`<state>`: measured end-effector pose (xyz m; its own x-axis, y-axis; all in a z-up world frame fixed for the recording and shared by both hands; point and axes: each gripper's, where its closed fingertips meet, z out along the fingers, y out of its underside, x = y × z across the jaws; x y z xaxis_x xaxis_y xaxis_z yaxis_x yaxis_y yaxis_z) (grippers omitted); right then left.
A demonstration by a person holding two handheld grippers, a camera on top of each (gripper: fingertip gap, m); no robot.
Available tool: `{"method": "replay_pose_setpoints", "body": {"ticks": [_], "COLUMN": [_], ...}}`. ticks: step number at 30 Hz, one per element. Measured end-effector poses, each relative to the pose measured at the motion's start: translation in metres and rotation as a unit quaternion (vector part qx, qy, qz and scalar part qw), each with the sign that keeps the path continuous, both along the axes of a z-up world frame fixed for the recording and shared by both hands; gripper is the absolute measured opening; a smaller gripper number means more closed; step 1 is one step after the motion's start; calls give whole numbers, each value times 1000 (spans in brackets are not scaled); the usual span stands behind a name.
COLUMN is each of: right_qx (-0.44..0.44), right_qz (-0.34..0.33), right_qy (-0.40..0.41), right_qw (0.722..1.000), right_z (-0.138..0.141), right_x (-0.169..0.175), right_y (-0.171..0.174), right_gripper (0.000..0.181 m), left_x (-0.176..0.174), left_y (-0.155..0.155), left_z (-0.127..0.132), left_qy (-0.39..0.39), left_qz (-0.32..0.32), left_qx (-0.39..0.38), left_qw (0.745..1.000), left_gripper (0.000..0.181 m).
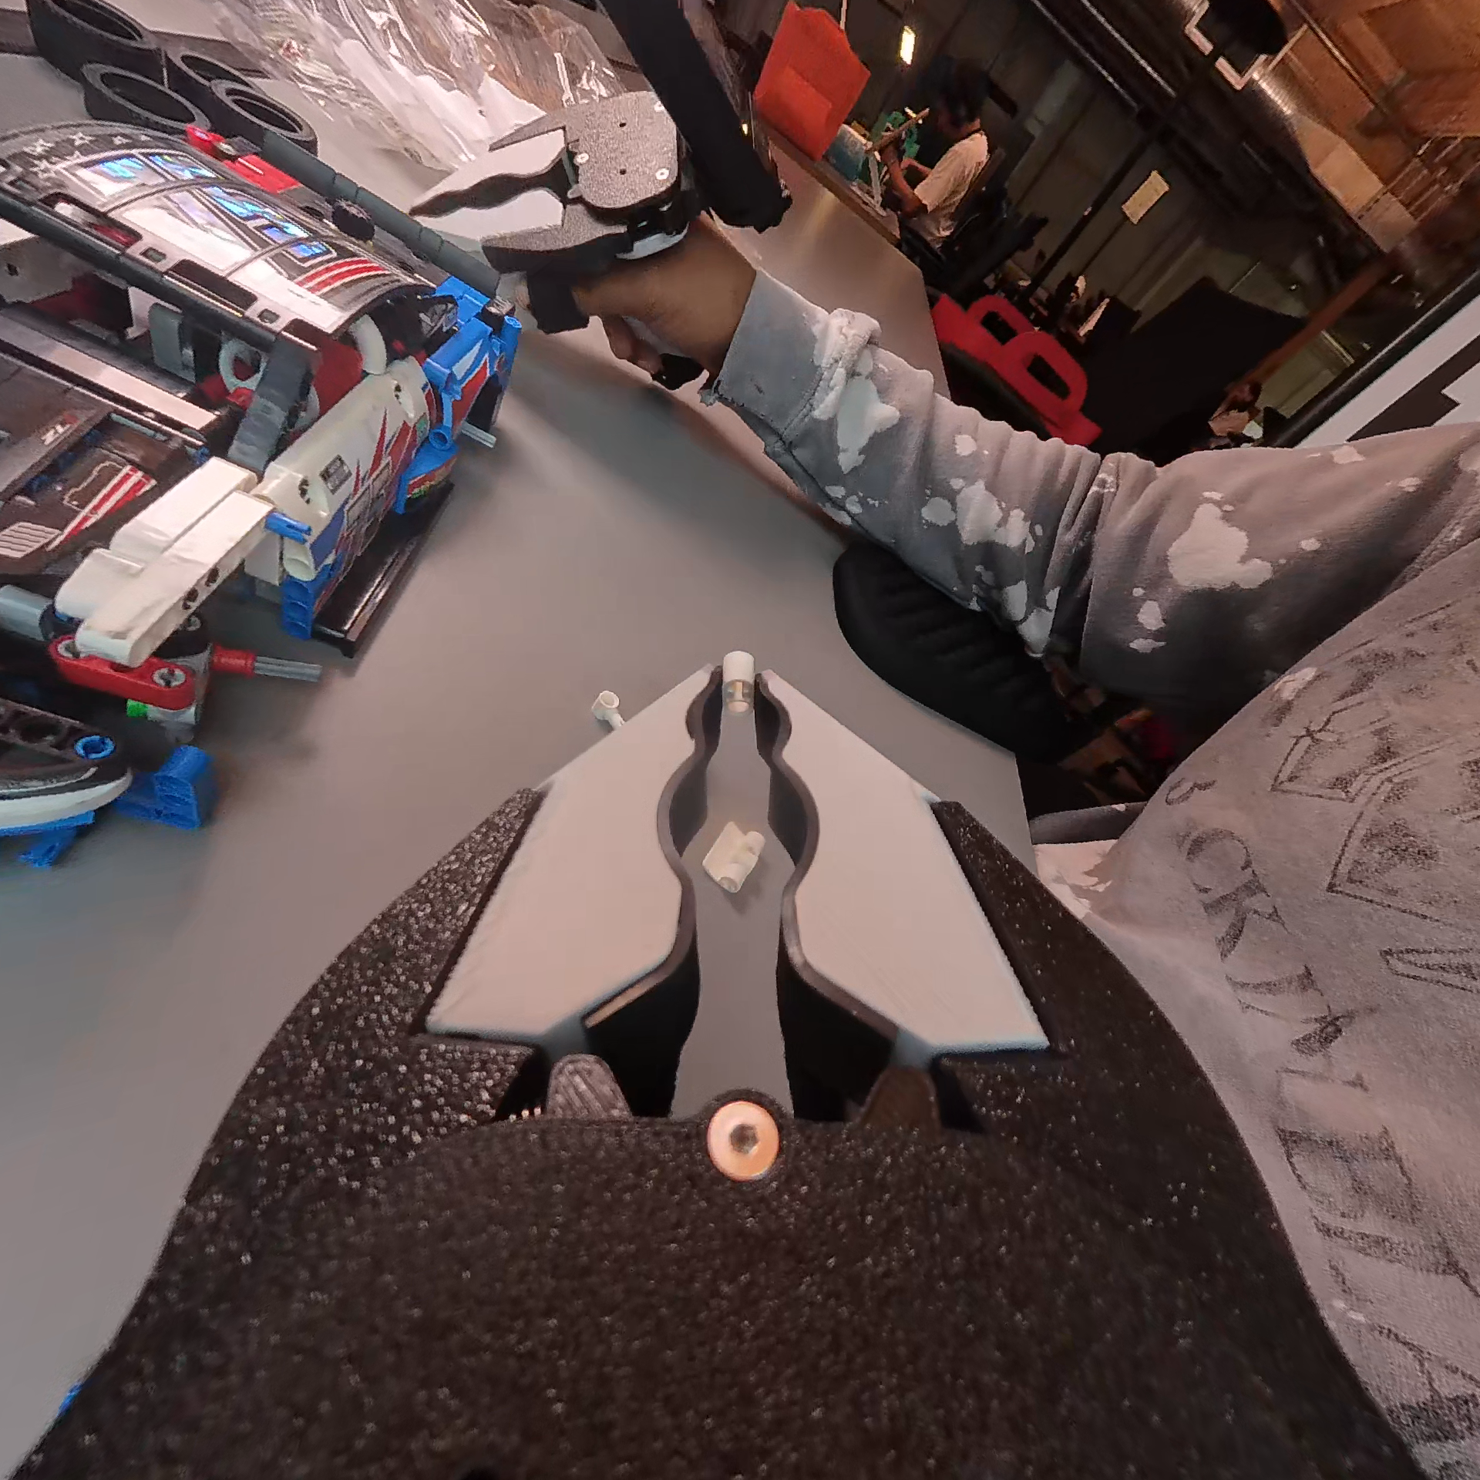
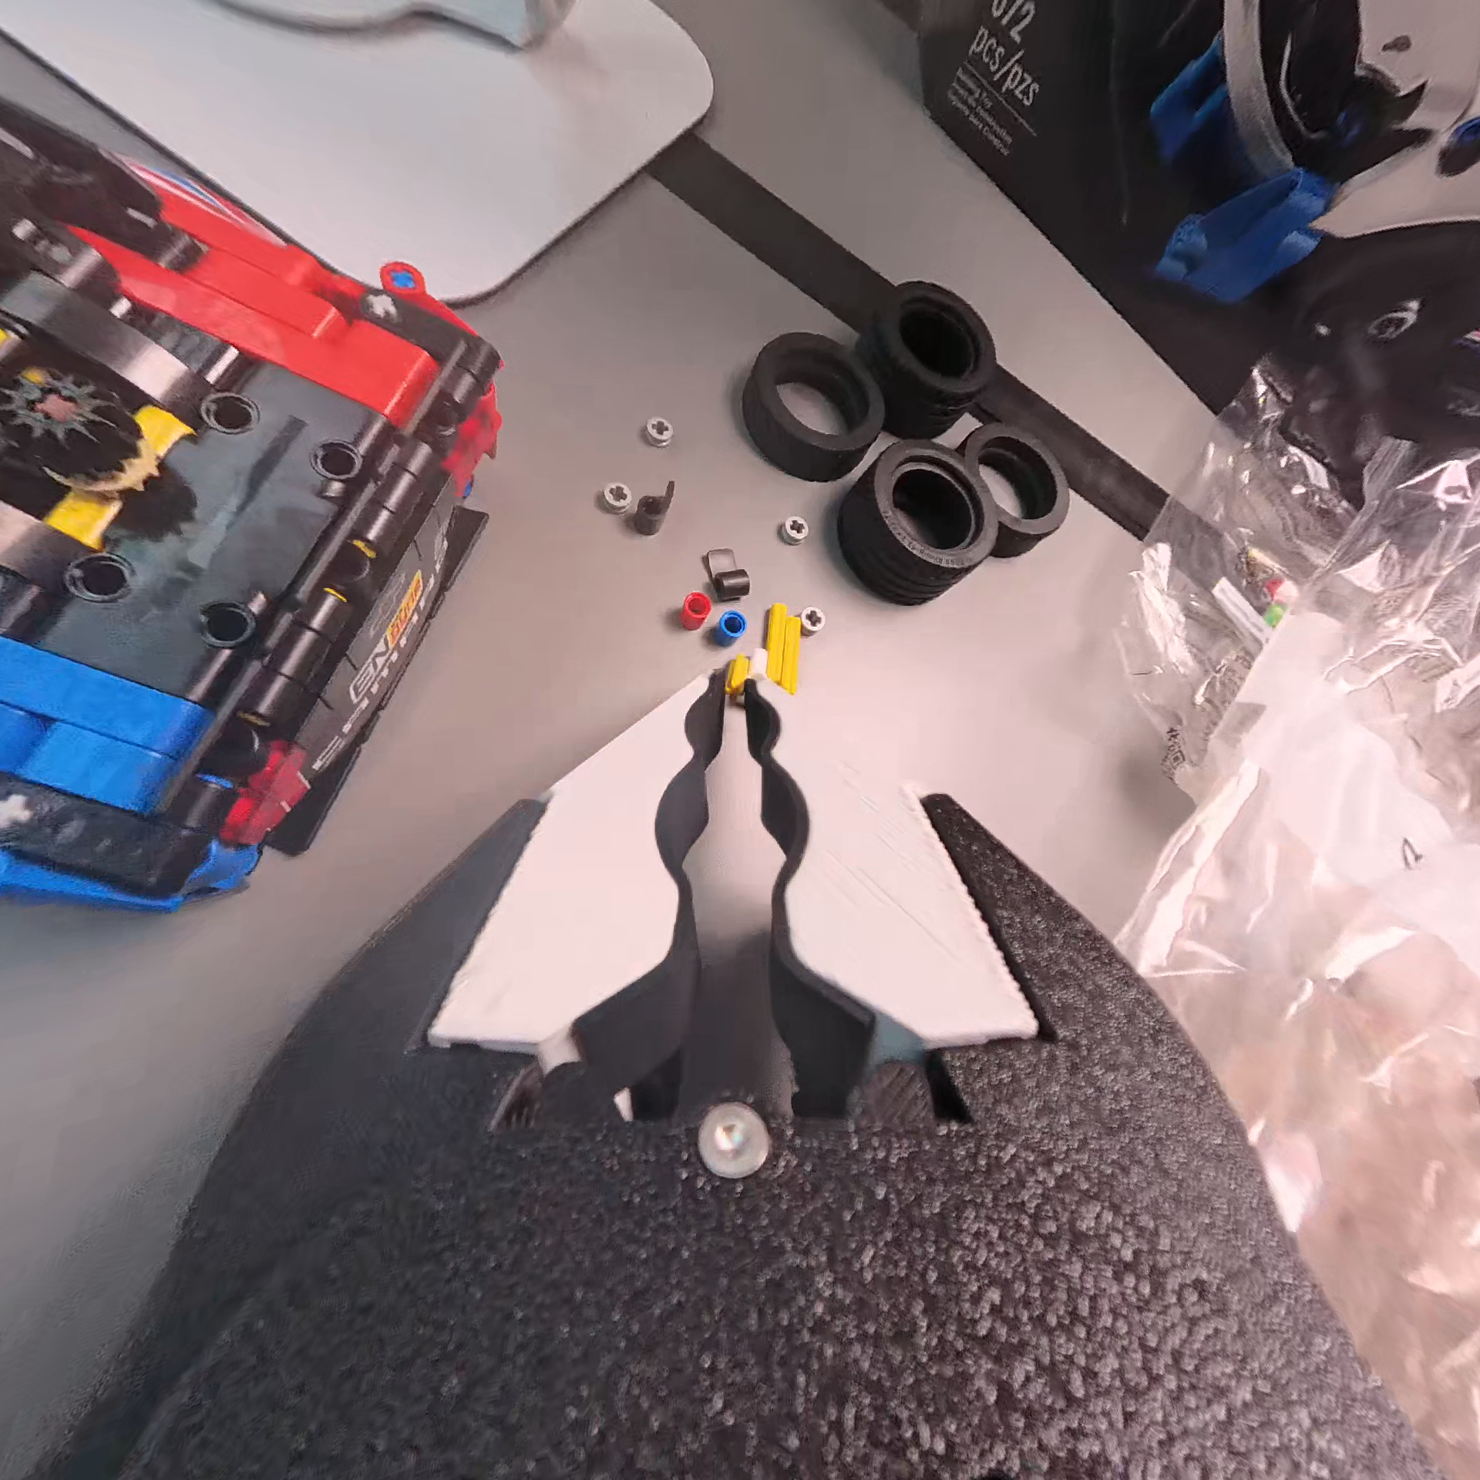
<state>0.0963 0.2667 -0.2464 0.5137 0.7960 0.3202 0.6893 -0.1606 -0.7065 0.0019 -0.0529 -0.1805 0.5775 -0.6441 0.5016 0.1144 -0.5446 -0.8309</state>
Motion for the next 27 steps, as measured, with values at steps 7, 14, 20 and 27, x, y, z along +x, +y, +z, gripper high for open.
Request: {"method": "replay_pose_setpoints", "body": {"ticks": [7,14,20,27], "right_qx": [21,-21,47,78], "right_qz": [77,475,544,556], "right_qy": [108,139,117,124], "right_qw": [991,868,830,818], "right_z": [56,109,93,100], "right_x": [-12,-53,-79,-85], "right_y": [-36,-280,-353,-360], "right_gripper": [24,32,40,25], "left_x": [1,15,28,28], "left_y": [-1,-12,-31,-38], "left_z": [2,25,41,44], "left_qy": [-9,-137,-237,-269], "left_qz": [-3,-63,-139,-167], "left_qx": [2,-29,-71,-96], "left_qw": [1000,988,959,944], "left_gripper": [6,5,5,5]}}
